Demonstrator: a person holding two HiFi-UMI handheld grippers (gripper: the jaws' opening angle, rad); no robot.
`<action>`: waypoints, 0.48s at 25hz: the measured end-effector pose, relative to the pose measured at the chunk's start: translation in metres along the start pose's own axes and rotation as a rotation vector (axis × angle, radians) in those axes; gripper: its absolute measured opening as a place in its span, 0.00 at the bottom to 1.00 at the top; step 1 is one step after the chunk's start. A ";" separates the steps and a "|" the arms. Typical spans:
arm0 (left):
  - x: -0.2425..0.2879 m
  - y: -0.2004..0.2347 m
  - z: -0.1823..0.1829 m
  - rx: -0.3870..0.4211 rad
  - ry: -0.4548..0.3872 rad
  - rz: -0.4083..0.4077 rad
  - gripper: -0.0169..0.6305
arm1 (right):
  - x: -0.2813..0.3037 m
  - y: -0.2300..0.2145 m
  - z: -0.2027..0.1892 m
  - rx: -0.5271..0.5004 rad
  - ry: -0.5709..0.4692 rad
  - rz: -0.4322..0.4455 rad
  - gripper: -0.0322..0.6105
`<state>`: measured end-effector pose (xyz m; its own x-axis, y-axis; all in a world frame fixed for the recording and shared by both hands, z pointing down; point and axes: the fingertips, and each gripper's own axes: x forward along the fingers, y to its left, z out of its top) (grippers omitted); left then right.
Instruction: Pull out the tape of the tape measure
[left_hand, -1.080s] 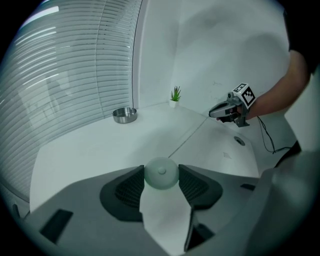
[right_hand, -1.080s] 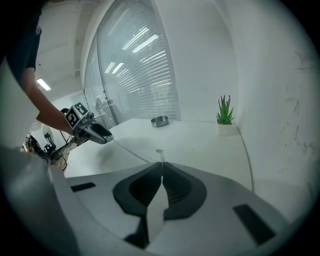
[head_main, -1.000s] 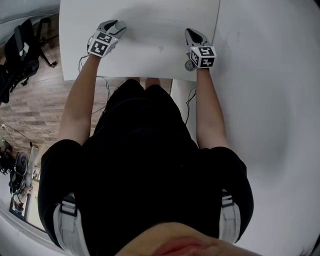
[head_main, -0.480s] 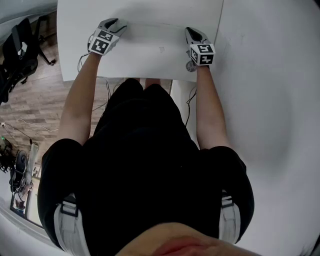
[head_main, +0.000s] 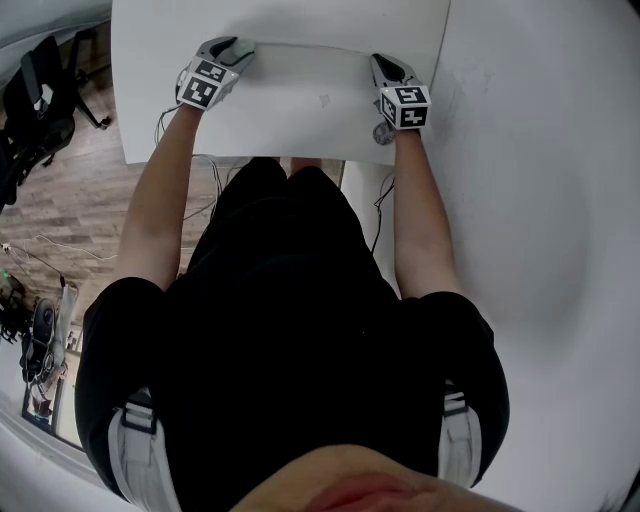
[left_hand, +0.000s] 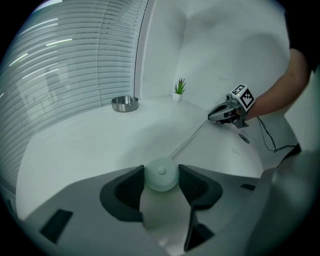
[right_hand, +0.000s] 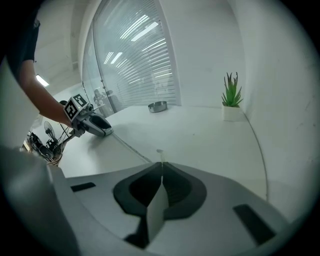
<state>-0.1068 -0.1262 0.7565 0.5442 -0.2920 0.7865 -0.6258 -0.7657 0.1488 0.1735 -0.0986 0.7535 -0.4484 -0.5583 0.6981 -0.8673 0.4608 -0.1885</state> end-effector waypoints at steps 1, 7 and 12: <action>0.000 0.001 0.000 -0.003 -0.002 0.000 0.38 | 0.001 0.000 0.000 0.001 0.003 0.001 0.07; 0.004 0.000 0.001 0.020 0.009 0.009 0.38 | 0.003 -0.004 -0.005 -0.004 0.015 -0.003 0.08; 0.004 0.000 -0.001 0.019 0.008 0.014 0.39 | 0.003 -0.005 -0.008 0.000 0.021 -0.004 0.09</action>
<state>-0.1057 -0.1265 0.7601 0.5308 -0.2982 0.7933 -0.6227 -0.7721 0.1264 0.1777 -0.0969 0.7622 -0.4407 -0.5457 0.7128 -0.8689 0.4588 -0.1860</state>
